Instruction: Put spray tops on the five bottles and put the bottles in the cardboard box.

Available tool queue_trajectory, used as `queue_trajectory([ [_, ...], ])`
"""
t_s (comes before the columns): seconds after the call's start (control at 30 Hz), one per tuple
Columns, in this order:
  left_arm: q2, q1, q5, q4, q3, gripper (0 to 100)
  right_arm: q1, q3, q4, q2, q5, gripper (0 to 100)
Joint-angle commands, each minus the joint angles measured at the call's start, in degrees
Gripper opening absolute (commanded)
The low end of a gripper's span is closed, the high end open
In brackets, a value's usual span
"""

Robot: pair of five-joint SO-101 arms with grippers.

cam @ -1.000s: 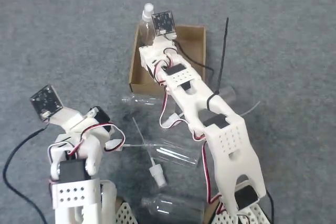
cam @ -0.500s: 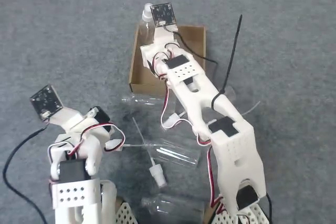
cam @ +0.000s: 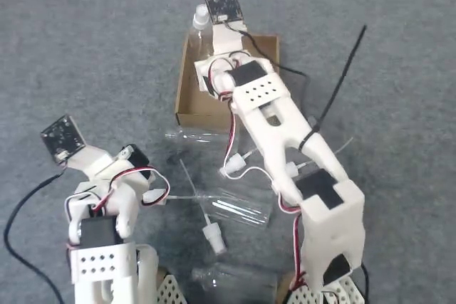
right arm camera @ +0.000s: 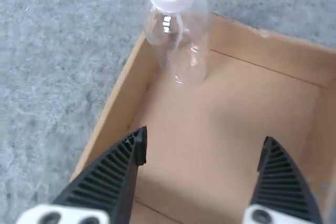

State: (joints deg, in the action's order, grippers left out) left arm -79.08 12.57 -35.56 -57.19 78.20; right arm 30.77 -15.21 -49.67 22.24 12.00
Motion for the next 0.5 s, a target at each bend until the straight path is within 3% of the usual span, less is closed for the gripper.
queue_trajectory([
  [0.0, -0.88, 0.35, 0.7, 2.37, -0.66, 1, -2.15, -3.08, -3.38, -6.9, -0.79, 28.5],
  [0.17, -0.88, 0.35, 0.7, 2.37, -0.66, 1, -2.07, -3.08, -8.13, -9.89, -7.74, 28.5],
  [0.47, -0.88, 0.35, 0.7, 2.37, -0.57, 1, -0.75, -3.08, -17.36, -17.01, -10.02, 28.5],
])
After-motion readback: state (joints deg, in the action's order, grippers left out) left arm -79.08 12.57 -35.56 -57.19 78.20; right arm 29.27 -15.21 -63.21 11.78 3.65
